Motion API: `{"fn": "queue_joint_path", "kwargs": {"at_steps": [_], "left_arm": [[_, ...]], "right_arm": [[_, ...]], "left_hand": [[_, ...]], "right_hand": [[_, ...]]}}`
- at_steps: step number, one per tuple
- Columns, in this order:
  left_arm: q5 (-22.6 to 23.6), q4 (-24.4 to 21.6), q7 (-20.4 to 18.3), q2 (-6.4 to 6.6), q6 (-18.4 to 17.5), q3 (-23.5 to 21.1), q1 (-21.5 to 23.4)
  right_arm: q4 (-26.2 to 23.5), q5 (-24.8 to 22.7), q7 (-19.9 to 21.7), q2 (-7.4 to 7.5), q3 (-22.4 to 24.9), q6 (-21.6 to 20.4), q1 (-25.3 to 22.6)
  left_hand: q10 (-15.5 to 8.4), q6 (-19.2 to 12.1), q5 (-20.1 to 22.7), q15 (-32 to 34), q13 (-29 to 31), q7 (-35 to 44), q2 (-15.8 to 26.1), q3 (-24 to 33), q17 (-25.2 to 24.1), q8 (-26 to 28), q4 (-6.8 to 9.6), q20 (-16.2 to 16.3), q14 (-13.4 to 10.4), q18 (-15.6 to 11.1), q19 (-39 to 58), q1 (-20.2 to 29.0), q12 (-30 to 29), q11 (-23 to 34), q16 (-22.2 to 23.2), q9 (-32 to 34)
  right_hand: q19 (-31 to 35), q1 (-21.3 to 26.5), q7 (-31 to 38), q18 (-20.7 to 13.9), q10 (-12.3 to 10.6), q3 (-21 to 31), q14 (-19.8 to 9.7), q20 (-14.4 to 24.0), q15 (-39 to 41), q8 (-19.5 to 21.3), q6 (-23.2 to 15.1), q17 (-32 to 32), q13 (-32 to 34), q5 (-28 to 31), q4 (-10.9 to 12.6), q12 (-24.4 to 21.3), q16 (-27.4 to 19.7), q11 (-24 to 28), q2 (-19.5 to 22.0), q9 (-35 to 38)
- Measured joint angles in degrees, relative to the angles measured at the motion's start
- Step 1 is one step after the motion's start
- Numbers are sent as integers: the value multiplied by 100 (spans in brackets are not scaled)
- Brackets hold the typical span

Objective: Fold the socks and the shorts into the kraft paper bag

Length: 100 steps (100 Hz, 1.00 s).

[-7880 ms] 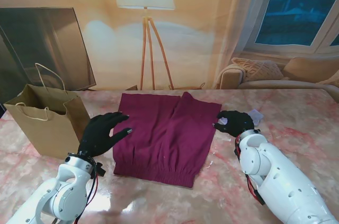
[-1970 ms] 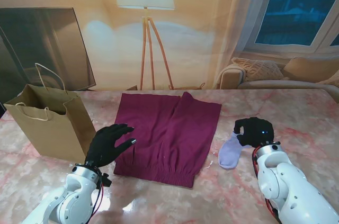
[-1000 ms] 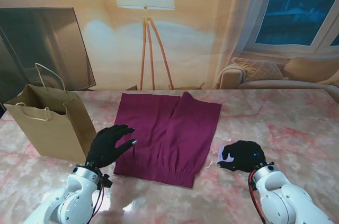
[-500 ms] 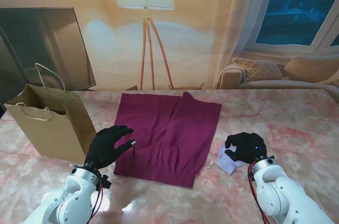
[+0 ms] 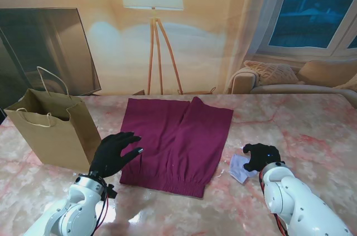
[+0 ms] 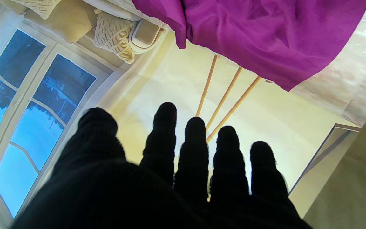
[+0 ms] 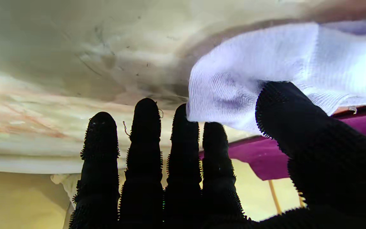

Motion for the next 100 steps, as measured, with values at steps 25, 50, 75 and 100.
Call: {"fn": "queue_joint_path", "kwargs": {"at_steps": [25,50,75,100], "left_arm": [[-23,0,-10,1,7,5,0],[-31,9,-13,1,9,10,-2],[-79,22,2,0,-33,21,-8],[47,38,-204,37,-260,19,-48]], "right_arm": [[517,197,-921,-49,-238,50,266],[425,283,-1382,-149,59,-633,28],[-117,464,-2069,-231,209,-1063,-273],[-1036,496,-2066,-262,-4,-1221,-420]], "left_hand": [[0,-4,129,0,0,73,0,0,-48,30,0,-1,0,0,-62,0,0,0,0,0],[0,-5,126,0,0,73,0,0,-48,56,0,-3,-1,0,-63,1,0,0,-31,0],[1,61,-27,-1,-1,56,-262,-7,21,56,0,-3,-1,0,-60,1,0,0,-32,0],[13,370,-454,-3,-70,-108,-1314,484,38,-31,0,71,-1,21,-64,-513,2,0,-32,-223]], "right_hand": [[386,448,2237,-78,-134,63,-3,320,707,1544,-1705,8,-182,1699,-823,971,638,184,-925,63],[1528,738,2484,-20,-127,69,-1,491,-15,1842,-2146,1687,1651,2284,-918,-834,-301,-797,-1250,1639],[2224,805,2642,36,-47,84,10,212,527,1257,-2136,2786,2841,2471,-918,-1162,-308,-679,-1530,2846],[2402,805,2696,46,7,85,10,93,832,1052,-2069,2934,3025,2494,-918,-1148,-244,-522,-1527,2917]]}}
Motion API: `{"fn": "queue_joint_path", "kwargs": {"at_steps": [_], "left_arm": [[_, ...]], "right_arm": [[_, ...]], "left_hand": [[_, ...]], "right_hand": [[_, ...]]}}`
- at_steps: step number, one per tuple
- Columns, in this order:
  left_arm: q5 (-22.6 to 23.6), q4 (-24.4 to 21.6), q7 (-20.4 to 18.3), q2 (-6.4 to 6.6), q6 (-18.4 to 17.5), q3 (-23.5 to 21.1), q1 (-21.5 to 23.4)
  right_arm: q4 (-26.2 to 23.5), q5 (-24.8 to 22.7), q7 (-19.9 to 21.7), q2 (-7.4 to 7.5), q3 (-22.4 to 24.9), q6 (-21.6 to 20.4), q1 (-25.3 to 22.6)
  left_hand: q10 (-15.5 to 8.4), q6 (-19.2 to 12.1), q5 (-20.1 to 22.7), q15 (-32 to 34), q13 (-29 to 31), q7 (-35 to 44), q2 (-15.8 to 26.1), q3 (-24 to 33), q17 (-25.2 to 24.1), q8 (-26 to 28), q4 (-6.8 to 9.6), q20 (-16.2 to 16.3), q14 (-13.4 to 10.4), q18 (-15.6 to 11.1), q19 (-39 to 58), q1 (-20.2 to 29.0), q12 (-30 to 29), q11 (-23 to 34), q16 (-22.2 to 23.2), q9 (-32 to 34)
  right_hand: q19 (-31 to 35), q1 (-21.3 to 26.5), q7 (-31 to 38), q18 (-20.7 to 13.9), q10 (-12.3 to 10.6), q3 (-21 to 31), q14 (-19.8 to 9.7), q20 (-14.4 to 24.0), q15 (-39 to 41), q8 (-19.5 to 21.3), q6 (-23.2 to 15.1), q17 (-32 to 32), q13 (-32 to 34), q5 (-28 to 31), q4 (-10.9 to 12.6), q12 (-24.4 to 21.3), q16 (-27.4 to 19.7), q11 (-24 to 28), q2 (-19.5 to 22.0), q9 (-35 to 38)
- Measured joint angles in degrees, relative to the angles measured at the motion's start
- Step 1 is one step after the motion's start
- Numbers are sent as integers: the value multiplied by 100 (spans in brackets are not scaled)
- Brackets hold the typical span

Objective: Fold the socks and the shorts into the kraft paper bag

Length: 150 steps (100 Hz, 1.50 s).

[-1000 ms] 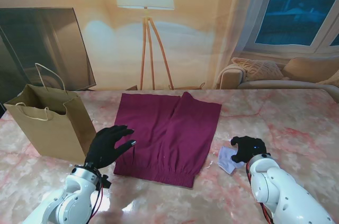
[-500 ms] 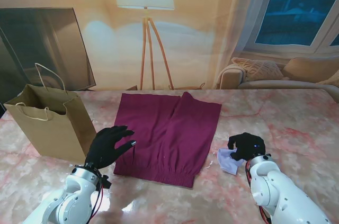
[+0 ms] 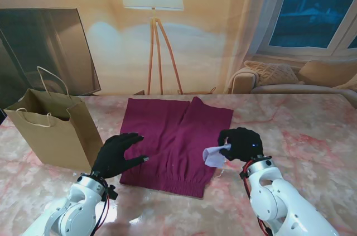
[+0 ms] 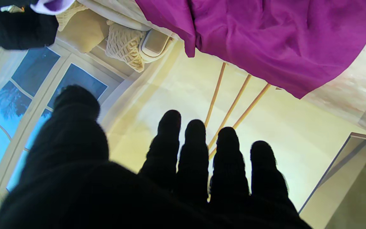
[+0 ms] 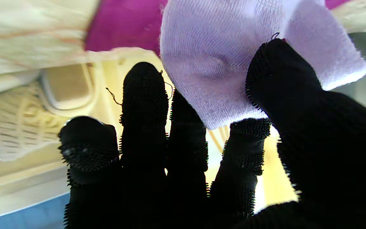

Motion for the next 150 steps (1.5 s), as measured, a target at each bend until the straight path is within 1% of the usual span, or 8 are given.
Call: {"fn": "queue_joint_path", "kwargs": {"at_steps": [44,76,86,94,107,119,134,150], "left_arm": [[227,-52,404,0,-234,20,12],[22,-55,471,-21,-428,23,53],[137,-55,466,-23,-447,19,55],[208,-48,516,-23,-447,33,49],[228,9,719,-27,-442,106,4],[-670,58,668,-89,-618,147,-37],[-603,77,650,-155,-652,177,-73],[-576,25,558,-164,-550,175,-62]], "right_arm": [[-196,691,-497,-304,-1684,273,819],[-157,1001,-653,-622,-2218,427,1118],[-154,1095,-680,-664,-2279,440,1155],[-147,1202,-741,-708,-2300,438,1161],[-142,1226,-807,-750,-2309,414,1147],[-156,1237,-810,-757,-2309,414,1117],[-151,1399,-814,-783,-2321,419,1094],[-96,1469,-824,-810,-2343,356,1090]], "left_hand": [[221,268,-274,-57,-203,-204,-921,-127,112,-111,0,64,27,113,-8,-47,139,-12,0,-191],[226,263,-104,44,-52,-179,-1070,-130,193,-107,0,209,135,283,122,-40,302,-10,151,-46],[249,142,-34,82,192,-1,-1139,-66,218,29,0,375,146,356,190,-47,360,50,242,157],[260,-40,252,150,358,253,-1482,1136,257,271,-58,688,155,475,277,-343,514,120,432,442],[198,-466,667,498,942,989,-1511,2077,335,803,-59,1011,189,704,641,-326,916,439,843,1323],[165,-760,949,758,1171,1476,-1402,2794,335,1059,-59,1196,336,868,768,-95,1163,668,1167,1742],[84,-1249,1584,1320,2023,2837,-1178,2440,460,1001,-121,1353,336,870,1049,1202,1961,888,1540,2967],[32,-1307,1611,1698,2225,3256,-1183,2360,459,1375,-185,1353,338,861,1129,1334,2625,1029,1815,3498]], "right_hand": [[5,-1,0,6,5,0,0,-62,12,-4,60,39,0,4,0,68,53,56,3,55],[6,-1,0,12,5,0,0,-100,12,-5,61,-7,0,4,0,138,54,61,7,55],[6,-1,0,16,5,0,0,-100,12,-5,62,-18,0,4,0,140,56,62,8,55],[6,-1,0,17,6,0,0,-100,13,-5,62,-21,0,4,0,141,56,63,10,55],[6,-1,0,18,6,0,0,-101,13,-5,64,-35,0,4,0,146,57,67,15,55],[6,-1,0,20,6,0,0,-101,13,-5,64,-98,0,4,0,154,64,68,17,55],[6,-1,0,23,6,-2,1,-101,13,-5,68,-157,-2,4,0,159,66,69,85,55],[6,-1,0,26,6,-3,3,-102,13,-8,146,-244,-8,-23,0,160,67,69,274,54]]}}
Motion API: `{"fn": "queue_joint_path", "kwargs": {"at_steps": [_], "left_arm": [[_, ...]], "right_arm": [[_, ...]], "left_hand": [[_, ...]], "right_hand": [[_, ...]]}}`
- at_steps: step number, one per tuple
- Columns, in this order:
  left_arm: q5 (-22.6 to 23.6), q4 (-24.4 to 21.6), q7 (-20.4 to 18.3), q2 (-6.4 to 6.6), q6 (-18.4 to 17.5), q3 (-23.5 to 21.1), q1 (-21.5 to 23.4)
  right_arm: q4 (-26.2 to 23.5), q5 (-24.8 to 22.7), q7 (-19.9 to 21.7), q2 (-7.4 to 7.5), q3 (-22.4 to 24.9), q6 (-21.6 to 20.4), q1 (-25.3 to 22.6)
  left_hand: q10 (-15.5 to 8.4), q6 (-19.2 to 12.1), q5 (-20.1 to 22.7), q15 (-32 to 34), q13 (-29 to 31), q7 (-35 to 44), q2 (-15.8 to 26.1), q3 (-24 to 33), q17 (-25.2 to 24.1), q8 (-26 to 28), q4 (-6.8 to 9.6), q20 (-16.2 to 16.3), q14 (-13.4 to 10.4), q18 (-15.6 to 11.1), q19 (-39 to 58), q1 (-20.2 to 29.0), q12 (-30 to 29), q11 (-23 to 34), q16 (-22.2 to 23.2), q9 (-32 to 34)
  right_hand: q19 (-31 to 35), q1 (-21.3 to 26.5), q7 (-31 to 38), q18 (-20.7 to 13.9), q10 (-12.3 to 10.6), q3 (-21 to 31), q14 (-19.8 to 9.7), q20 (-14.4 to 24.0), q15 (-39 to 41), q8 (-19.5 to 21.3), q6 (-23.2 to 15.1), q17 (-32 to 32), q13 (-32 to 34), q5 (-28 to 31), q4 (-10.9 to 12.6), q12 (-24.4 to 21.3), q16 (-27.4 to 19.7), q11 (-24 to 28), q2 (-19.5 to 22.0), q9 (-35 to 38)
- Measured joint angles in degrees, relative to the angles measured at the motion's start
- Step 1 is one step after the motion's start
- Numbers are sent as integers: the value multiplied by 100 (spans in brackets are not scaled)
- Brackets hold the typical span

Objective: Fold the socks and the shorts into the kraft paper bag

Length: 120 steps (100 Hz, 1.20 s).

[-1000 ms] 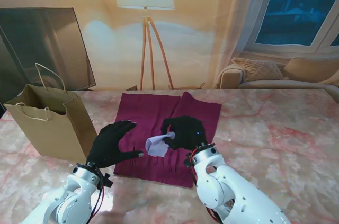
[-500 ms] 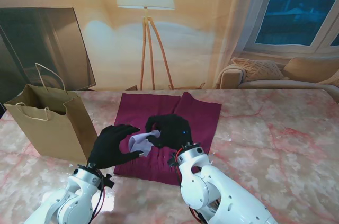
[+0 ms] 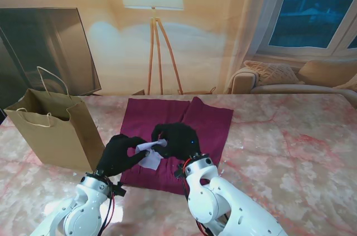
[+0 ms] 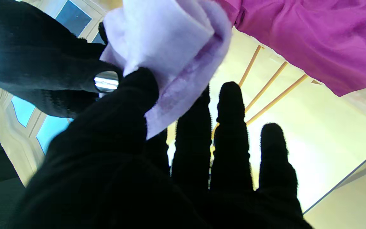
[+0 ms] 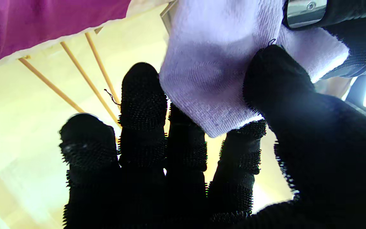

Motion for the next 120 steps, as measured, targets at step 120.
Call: {"fn": "queue_joint_path", "kwargs": {"at_steps": [120], "left_arm": [[710,-1363,107,-83,768,-1080,345]], "right_arm": [[-167,-78,518,233,883,-374,-477]], "left_hand": [[-40,63,-294,835,305,-102,96,180,148,2021,-340,142,29,-363,870,64,1417,976,783,425]], "right_hand": [[-3619,-1323,-2638,-510,138,-928,-44,-1278,-2995,-572,1493,-2691,-2595,-1981,976,-1107,-1809,-1871,2039,-2578]]}}
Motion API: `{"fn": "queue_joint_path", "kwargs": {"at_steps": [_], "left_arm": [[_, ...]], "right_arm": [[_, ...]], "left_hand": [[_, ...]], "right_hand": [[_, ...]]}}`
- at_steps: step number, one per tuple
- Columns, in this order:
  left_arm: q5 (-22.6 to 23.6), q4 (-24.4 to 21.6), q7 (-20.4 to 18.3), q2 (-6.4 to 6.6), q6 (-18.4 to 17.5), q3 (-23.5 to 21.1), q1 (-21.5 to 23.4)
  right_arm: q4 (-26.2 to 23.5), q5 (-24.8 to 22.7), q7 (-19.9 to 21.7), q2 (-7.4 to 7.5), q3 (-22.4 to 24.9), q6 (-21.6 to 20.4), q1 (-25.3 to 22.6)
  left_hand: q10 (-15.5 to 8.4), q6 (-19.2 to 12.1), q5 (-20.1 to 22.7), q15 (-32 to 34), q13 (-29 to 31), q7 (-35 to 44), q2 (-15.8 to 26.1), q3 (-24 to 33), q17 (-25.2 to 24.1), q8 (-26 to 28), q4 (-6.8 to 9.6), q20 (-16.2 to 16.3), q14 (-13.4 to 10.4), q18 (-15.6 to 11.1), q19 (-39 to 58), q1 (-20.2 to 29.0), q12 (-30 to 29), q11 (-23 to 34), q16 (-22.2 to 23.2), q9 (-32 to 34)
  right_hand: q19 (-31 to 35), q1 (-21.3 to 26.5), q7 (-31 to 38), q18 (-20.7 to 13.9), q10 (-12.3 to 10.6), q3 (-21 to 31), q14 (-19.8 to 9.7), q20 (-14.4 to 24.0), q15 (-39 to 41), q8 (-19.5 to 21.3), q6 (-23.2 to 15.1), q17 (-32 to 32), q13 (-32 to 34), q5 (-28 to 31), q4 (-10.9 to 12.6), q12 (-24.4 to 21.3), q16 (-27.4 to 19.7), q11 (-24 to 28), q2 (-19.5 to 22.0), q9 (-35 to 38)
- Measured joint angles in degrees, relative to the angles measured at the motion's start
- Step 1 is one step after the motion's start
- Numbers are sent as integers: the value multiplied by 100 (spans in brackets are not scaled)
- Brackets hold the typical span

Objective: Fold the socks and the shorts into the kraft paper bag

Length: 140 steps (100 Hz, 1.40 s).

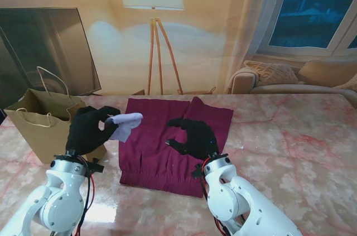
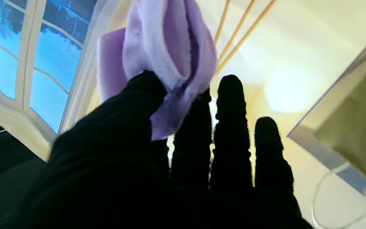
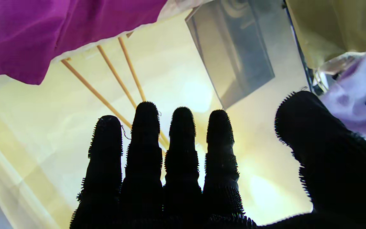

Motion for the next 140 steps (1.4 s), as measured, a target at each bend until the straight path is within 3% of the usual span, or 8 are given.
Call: {"fn": "queue_joint_path", "kwargs": {"at_steps": [34,47,60,74,87,107,140], "left_arm": [[360,-1003,-583,102,302,-1124,290],[480,-1279,-1186,137,363,-1661,304],[575,-1434,-1763,236,446,-2125,323],[736,-1389,-1893,321,446,-2421,328],[885,-1193,-2242,381,389,-2584,203],[1076,-816,-2459,475,372,-2603,-101],[1183,-548,-2540,525,333,-2492,-384]], "right_arm": [[138,22,396,103,329,-61,-107],[138,-5,401,140,368,-70,-149],[138,-14,491,156,432,-80,-186],[148,2,518,171,440,-80,-187],[173,18,526,173,440,-73,-180],[211,30,502,173,433,-66,-180],[263,58,501,172,476,-56,-195]], "left_hand": [[-104,-72,-69,-61,0,0,123,-309,16,1,-2,142,-20,0,149,138,0,0,-53,-2],[-184,-235,-87,-157,-4,-55,258,-684,15,7,-2,209,-76,0,109,222,0,-39,-103,-15],[-245,-385,-292,-231,-17,-94,575,-1402,7,190,-2,282,-96,10,-22,560,56,-93,-110,-183],[-378,-485,-298,-300,-41,-104,632,-1558,7,230,-3,283,-101,55,-26,562,101,-93,-111,-183],[-378,-492,-299,-310,-115,-105,633,-1570,7,274,-4,307,-135,57,-26,562,106,-93,-113,-189],[-405,-541,-357,-311,-114,-106,695,-1614,7,315,-4,346,-139,58,-60,562,109,-150,-114,-191],[-462,-589,-359,-376,-240,-107,696,-1619,-28,316,-8,347,-166,58,-118,562,99,-294,-115,-191]], "right_hand": [[-141,1,0,-75,0,-36,-48,-287,-22,-7,0,-139,-180,0,0,-60,-145,-144,234,0],[-142,1,0,-75,0,-59,-48,-295,-22,-7,0,-147,-180,1,0,-62,-145,-155,234,0],[-143,-62,0,-75,0,-140,-48,-295,-22,-7,0,-147,-180,2,0,-62,-146,-202,300,0],[-143,-62,0,-71,0,-141,-48,-295,-22,-7,0,-175,-180,3,0,-64,-146,-204,342,1],[-143,-62,0,-71,0,-141,-48,-295,-22,-7,-2,-197,-180,3,0,-64,-145,-204,410,1],[-143,-62,0,-69,0,-141,-47,-295,-22,-7,-3,-199,-180,3,0,-64,-146,-204,413,1],[-143,-62,0,-68,0,-141,-45,-295,-22,-7,-4,-203,-180,5,0,-65,-145,-204,417,1]]}}
